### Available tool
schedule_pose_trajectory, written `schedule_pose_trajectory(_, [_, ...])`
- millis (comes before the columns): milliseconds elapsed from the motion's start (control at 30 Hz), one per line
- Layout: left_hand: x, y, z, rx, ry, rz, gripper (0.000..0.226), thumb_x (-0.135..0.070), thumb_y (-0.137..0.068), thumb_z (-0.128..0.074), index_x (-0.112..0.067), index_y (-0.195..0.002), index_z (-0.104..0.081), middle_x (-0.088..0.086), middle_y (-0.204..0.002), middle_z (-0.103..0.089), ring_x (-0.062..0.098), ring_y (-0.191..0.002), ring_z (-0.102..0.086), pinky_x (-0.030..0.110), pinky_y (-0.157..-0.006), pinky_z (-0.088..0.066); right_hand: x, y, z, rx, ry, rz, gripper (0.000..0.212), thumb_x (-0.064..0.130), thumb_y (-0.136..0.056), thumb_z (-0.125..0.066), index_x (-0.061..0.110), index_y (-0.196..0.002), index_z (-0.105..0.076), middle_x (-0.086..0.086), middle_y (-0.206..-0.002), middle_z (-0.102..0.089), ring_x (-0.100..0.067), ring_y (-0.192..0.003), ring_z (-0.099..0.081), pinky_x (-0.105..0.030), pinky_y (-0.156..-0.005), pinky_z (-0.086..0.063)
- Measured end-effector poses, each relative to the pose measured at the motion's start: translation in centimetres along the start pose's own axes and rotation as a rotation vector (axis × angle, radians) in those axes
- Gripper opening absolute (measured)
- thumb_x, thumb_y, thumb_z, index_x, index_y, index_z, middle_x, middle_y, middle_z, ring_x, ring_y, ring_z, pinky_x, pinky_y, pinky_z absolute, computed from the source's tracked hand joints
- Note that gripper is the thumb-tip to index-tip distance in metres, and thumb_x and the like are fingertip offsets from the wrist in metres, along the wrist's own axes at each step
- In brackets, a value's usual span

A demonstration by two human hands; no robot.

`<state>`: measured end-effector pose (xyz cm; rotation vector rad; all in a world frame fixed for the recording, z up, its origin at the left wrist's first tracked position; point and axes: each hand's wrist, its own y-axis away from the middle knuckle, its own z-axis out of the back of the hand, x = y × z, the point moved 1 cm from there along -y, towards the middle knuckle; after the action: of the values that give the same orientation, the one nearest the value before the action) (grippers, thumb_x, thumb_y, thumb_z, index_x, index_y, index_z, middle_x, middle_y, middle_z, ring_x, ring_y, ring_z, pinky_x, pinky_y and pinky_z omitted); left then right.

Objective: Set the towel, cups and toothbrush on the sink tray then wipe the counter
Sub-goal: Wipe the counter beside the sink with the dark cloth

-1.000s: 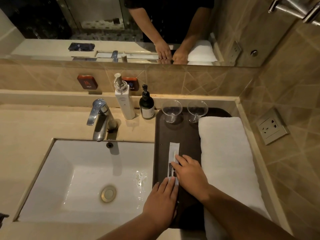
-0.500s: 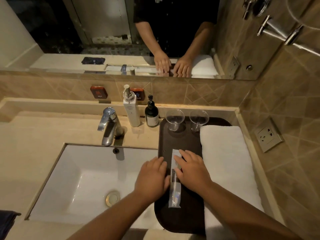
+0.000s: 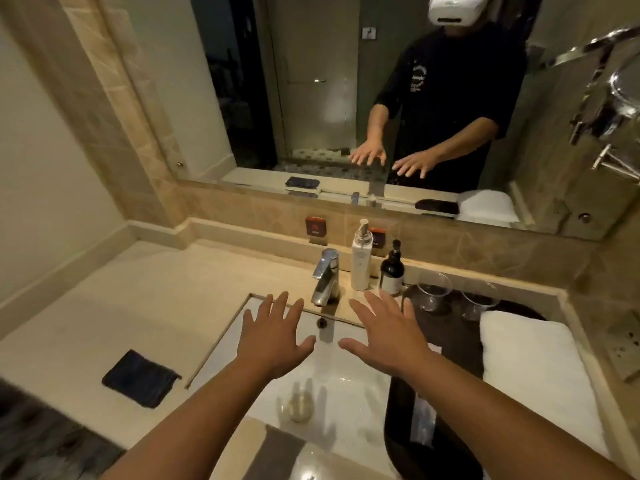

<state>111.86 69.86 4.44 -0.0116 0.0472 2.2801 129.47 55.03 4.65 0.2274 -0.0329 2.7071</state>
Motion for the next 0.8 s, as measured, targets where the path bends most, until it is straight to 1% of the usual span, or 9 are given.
schedule_pose_trajectory(100, [5.4,3.2,1.4,-0.058,-0.025,0.073,0.078,-0.071,-0.089,-0.027,-0.032,-0.154,-0.01,0.003,-0.165,-0.007,0.029,-0.15,-0.004,0.059,-0.115,-0.013,5.5,-0.8,0.3,-0.024,-0.008,0.047,0.079,0.078,-0.083,-0.035,0.039,-0.15,-0.02,-0.002,-0.163,-0.015,-0.028,-0.148,-0.007,-0.059,-0.115,-0.007])
schedule_pose_trajectory(200, [10.6,6.8,2.5,-0.101,-0.022,0.13,0.077,-0.07,-0.089,-0.024,-0.031,-0.154,-0.013,0.003,-0.165,-0.011,0.029,-0.15,-0.008,0.056,-0.116,-0.012,11.3,-1.1,-0.3,-0.053,0.021,0.072,0.079,0.078,-0.084,-0.033,0.036,-0.15,-0.021,-0.003,-0.161,-0.022,-0.027,-0.146,-0.016,-0.058,-0.114,-0.012])
schedule_pose_trajectory(300, [15.7,10.3,3.3,-0.133,-0.035,0.151,0.074,-0.068,-0.09,-0.024,-0.03,-0.153,-0.019,0.004,-0.163,-0.019,0.028,-0.148,-0.015,0.053,-0.115,-0.014,17.0,-0.8,-1.4,-0.101,0.048,0.088,0.081,0.08,-0.083,-0.029,0.035,-0.15,-0.025,-0.003,-0.158,-0.03,-0.028,-0.142,-0.027,-0.056,-0.112,-0.019])
schedule_pose_trajectory(367, [18.8,12.4,3.6,-0.15,-0.05,0.157,0.072,-0.067,-0.091,-0.027,-0.028,-0.152,-0.024,0.004,-0.161,-0.026,0.027,-0.146,-0.021,0.052,-0.114,-0.017,20.5,-0.6,-2.2,-0.115,0.033,0.087,0.081,0.08,-0.083,-0.029,0.034,-0.15,-0.026,-0.003,-0.156,-0.034,-0.027,-0.14,-0.031,-0.055,-0.111,-0.022])
schedule_pose_trajectory(433, [21.6,14.1,3.8,-0.147,-0.062,0.16,0.071,-0.066,-0.091,-0.029,-0.028,-0.151,-0.026,0.004,-0.159,-0.03,0.027,-0.144,-0.025,0.051,-0.114,-0.02,23.5,-0.4,-2.9,-0.109,0.024,0.073,0.081,0.08,-0.084,-0.028,0.033,-0.151,-0.025,-0.002,-0.156,-0.034,-0.027,-0.141,-0.03,-0.054,-0.113,-0.022])
schedule_pose_trajectory(567, [26.0,16.0,3.5,-0.119,-0.031,0.173,0.073,-0.068,-0.089,-0.032,-0.028,-0.15,-0.027,0.004,-0.158,-0.032,0.027,-0.143,-0.028,0.05,-0.113,-0.023,27.7,-0.5,-4.1,-0.08,0.048,0.055,0.082,0.079,-0.085,-0.025,0.032,-0.152,-0.023,-0.003,-0.157,-0.031,-0.027,-0.143,-0.026,-0.054,-0.114,-0.018])
schedule_pose_trajectory(800, [31.6,15.7,2.1,-0.105,0.005,0.186,0.076,-0.069,-0.089,-0.03,-0.028,-0.153,-0.022,0.004,-0.159,-0.029,0.026,-0.144,-0.025,0.05,-0.114,-0.021,31.6,-3.5,-5.3,-0.071,0.069,0.043,0.081,0.079,-0.086,-0.024,0.032,-0.152,-0.023,-0.003,-0.157,-0.032,-0.028,-0.144,-0.024,-0.054,-0.114,-0.017])
